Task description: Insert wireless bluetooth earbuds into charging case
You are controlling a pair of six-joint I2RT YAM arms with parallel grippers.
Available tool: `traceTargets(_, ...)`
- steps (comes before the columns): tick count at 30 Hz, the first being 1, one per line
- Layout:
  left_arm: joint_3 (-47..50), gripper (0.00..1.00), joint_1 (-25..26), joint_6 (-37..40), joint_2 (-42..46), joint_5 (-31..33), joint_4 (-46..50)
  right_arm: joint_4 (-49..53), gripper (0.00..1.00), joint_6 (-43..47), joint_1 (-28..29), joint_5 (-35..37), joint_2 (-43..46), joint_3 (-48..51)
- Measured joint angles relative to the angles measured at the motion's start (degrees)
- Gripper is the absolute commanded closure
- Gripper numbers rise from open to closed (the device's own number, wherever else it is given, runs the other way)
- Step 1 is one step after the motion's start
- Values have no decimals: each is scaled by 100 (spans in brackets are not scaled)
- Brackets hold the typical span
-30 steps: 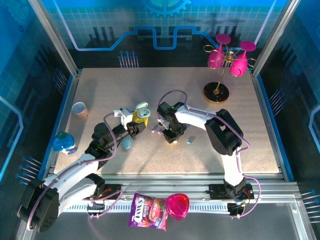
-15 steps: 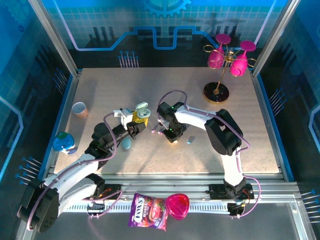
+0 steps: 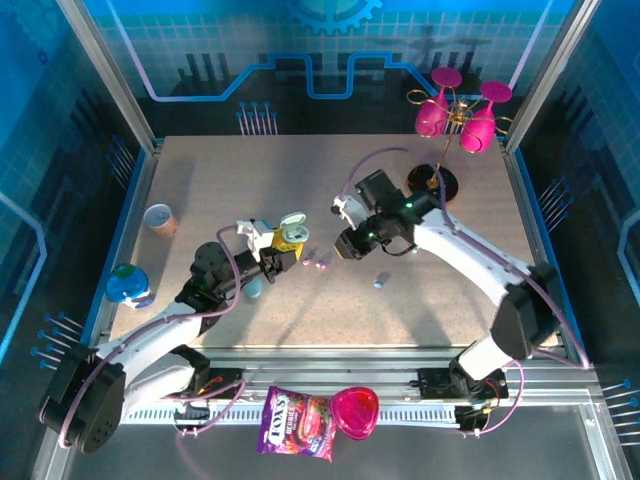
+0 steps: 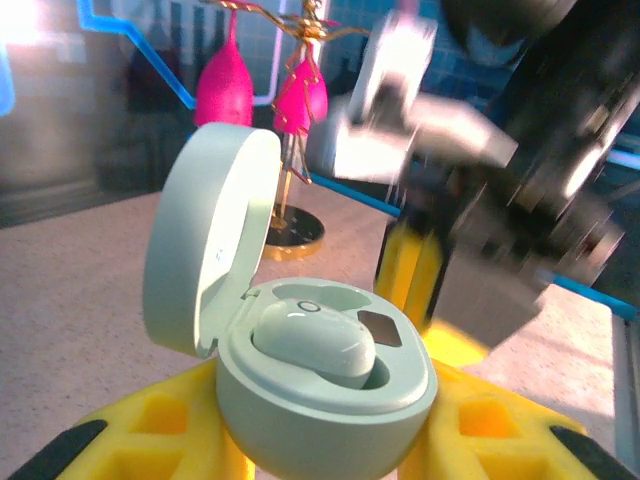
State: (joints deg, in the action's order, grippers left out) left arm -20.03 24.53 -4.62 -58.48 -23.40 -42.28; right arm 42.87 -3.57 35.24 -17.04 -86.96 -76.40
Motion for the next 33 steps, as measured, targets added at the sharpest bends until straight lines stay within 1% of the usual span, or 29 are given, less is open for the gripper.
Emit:
traceTargets(6,-214,78,20,-260,-363,-457,-144,-1121,82,-149,-2,-1314,920,339)
traceTargets(9,-264,77,59,-356,-446,-605,-269,-1814,82,-442,-2,-1814,1147,553)
traceTargets(13,-315,77,170,-466,-501,-704,-354,-2787,83,-1001,-7,-2288,1211,844)
traceTargets(15,-317,77,219,-538,-509,-734,-402,-3187,83,-1274,-15,-2426,1202,994)
traceTargets(20,-319,77,286,-649,-529,-802,-529,-3654,84,-1646,-92,-2562,1141,1152)
traceTargets(33,-319,77,308,-828,-520,-852,-737,-3735,83,-1665,-282,-2542,1130,1257)
